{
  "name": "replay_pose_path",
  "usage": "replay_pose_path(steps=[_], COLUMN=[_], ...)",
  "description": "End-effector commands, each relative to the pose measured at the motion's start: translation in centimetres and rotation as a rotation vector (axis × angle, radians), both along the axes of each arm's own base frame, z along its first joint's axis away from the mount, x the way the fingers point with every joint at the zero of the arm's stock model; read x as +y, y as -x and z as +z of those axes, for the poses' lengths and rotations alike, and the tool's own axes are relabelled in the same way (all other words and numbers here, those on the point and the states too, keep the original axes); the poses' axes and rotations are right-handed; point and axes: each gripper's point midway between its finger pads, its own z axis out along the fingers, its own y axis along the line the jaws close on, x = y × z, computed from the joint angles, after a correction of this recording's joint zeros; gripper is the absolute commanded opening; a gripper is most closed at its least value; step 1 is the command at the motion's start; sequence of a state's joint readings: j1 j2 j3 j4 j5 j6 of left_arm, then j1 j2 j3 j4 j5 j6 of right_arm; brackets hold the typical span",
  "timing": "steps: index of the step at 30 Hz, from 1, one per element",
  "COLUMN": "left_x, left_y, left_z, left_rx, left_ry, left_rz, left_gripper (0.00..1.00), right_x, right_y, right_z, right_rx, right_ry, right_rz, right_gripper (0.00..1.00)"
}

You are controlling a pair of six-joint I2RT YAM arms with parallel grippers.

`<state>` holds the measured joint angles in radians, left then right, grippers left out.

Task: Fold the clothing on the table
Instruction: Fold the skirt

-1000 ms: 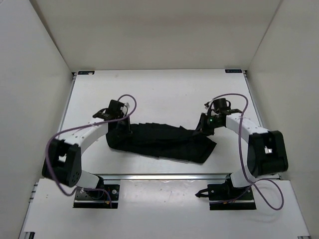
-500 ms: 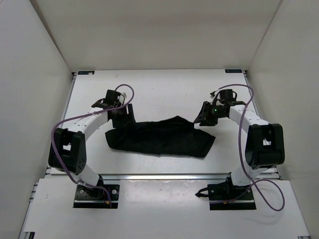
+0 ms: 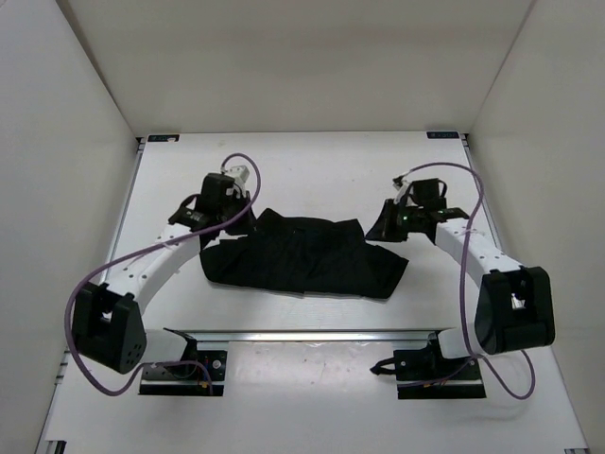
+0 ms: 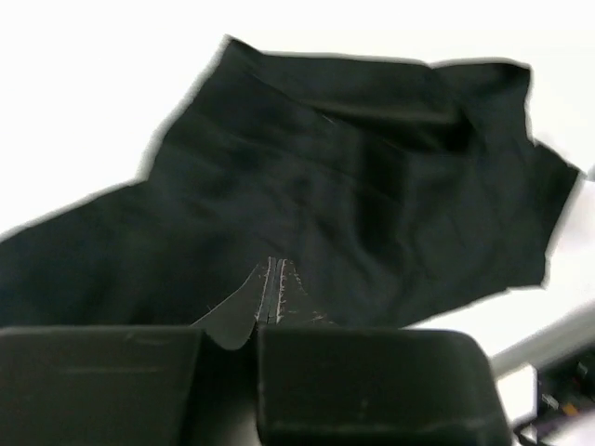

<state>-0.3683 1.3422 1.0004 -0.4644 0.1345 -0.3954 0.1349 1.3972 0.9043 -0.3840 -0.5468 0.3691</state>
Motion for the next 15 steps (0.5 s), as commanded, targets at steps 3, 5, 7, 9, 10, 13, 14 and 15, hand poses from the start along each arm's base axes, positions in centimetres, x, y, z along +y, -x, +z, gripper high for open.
replay_pose_path(steps=[3,5,7,9,10,13,14,15], left_x=[-4.4,-4.5,-3.7,-2.6,-2.0,-0.2,0.2,0.6], left_y=[2.3,2.3,2.7,2.4,2.5,1.7,1.9,1.9], left_z=[-3.8,-5.7,-8.7,-10.3,-11.4,-12.4,-12.6,-12.9], left_rx=[0.080,0.108,0.167,0.214,0.240,0.261,0.285,0.300], left_ry=[0.126,0.123,0.095,0.080,0.059,-0.012,-0.030,-0.057], left_rz=[-0.080,-0.072,-0.044,0.004,0.020,0.088,0.094,0.111], left_gripper=[0.00,0.00,0.00,0.00,0.00,0.00,0.00,0.00], right_x=[4.4,4.9,5.1,4.3,4.0,1.9,1.5,0.8], right_y=[0.9,0.7,0.7,0.9,0.7,0.9,1.2,1.2], right_z=[-2.6,-3.8,-5.4,-7.1,-7.5,-8.6,-9.0,-9.1], right_rx=[0.044,0.066,0.094,0.149,0.160,0.189,0.201,0.202], right_ry=[-0.022,-0.014,0.022,0.054,0.067,0.098,0.109,0.113], right_rz=[0.098,0.102,0.102,0.086,0.076,0.028,0.021,0.002], right_gripper=[0.00,0.01,0.00,0.00,0.00,0.00,0.00,0.00])
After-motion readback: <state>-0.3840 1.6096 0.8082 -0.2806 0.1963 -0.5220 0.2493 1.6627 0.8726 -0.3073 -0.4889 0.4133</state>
